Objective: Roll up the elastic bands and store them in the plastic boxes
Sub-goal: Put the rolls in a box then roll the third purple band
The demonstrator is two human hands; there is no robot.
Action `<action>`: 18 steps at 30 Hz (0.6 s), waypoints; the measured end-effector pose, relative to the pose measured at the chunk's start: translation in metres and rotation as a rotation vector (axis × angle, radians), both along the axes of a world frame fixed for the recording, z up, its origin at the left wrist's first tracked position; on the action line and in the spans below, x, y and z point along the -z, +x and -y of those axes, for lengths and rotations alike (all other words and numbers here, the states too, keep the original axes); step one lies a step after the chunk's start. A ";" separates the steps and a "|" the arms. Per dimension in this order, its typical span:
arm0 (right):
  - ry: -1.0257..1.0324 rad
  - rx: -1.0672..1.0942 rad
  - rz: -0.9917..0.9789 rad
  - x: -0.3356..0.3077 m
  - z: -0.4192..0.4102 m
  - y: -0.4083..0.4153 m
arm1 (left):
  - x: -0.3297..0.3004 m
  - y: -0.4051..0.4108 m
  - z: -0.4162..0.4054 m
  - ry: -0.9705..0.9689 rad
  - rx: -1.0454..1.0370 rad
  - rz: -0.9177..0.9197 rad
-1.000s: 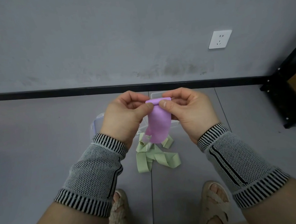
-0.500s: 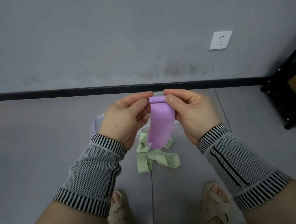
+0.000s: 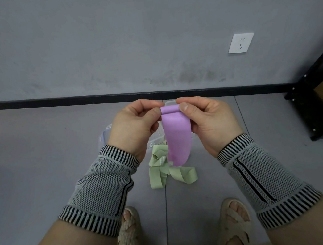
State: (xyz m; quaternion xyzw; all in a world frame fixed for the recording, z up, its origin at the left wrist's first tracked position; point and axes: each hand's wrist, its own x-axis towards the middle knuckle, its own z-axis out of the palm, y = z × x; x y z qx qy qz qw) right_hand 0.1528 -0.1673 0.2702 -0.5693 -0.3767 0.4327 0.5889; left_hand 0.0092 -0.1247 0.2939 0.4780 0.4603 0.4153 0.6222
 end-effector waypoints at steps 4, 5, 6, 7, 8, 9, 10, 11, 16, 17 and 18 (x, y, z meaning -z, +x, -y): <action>0.007 -0.011 0.033 -0.001 0.001 -0.001 | 0.001 0.001 0.000 0.012 -0.008 -0.011; 0.015 -0.009 0.067 -0.002 0.001 -0.002 | 0.002 0.001 0.000 0.013 -0.013 -0.014; 0.026 0.000 0.106 -0.002 0.001 -0.002 | 0.002 0.001 0.000 0.012 -0.019 -0.015; 0.038 0.016 0.140 -0.003 0.002 -0.003 | 0.002 0.002 0.000 0.008 -0.023 -0.016; 0.052 0.034 0.168 -0.004 0.002 -0.004 | 0.002 0.003 0.001 0.001 -0.024 -0.017; 0.062 0.051 0.190 -0.005 0.002 -0.005 | 0.001 0.004 0.002 -0.012 -0.021 -0.014; 0.071 0.064 0.210 -0.006 0.002 -0.006 | 0.000 0.005 0.002 -0.033 -0.017 -0.007; 0.073 0.073 0.227 -0.006 0.002 -0.006 | -0.001 0.006 0.002 -0.058 -0.013 0.004; 0.066 0.058 0.248 -0.005 0.002 -0.007 | 0.002 0.004 0.002 0.015 0.029 -0.127; 0.059 0.048 0.234 -0.004 0.002 -0.006 | 0.002 0.002 0.002 0.041 0.026 -0.151; 0.047 0.033 0.214 -0.003 0.002 -0.006 | 0.003 0.001 0.001 0.059 0.019 -0.162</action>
